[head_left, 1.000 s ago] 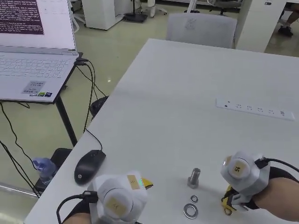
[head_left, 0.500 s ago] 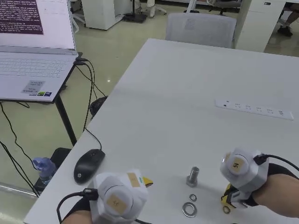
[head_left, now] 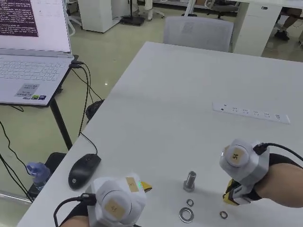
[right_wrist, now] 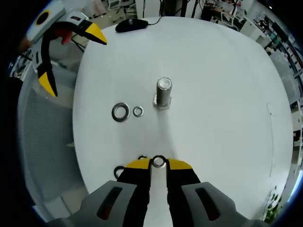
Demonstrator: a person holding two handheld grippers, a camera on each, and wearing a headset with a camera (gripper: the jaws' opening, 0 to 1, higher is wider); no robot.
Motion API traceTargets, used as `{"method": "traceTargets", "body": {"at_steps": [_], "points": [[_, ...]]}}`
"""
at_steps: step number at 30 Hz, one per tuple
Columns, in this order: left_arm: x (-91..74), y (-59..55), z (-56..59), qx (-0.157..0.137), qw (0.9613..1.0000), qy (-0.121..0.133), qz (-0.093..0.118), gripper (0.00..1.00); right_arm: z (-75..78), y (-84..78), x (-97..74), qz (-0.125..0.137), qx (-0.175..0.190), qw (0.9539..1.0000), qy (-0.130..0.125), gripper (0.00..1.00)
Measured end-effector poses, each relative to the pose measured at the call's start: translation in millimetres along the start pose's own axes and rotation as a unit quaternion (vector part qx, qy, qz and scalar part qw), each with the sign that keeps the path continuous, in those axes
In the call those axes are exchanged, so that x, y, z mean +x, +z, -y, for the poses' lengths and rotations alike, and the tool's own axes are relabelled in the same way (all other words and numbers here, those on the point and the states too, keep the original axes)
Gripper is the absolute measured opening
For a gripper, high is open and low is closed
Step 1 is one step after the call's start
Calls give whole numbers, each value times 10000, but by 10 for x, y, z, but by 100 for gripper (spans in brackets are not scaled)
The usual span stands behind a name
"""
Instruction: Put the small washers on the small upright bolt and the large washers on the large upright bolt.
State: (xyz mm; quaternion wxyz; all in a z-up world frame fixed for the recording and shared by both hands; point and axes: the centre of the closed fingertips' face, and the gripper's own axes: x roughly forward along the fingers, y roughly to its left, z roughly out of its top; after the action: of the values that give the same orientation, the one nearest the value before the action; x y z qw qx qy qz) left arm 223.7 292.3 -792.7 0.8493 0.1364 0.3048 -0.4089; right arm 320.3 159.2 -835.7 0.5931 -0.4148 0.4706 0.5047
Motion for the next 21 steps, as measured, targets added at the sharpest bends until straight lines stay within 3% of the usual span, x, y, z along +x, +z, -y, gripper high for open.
{"method": "traceTargets", "body": {"at_steps": [11, 21], "points": [[21, 47, -11, 34, 10000, -28, 40, 69, 73, -28, -176, -92, -30, 9999, 34, 12], [35, 50, -25, 58, 10000, -32, 26, 70, 147, -206, -318, -293, -8, 9996, 16, 12]]}}
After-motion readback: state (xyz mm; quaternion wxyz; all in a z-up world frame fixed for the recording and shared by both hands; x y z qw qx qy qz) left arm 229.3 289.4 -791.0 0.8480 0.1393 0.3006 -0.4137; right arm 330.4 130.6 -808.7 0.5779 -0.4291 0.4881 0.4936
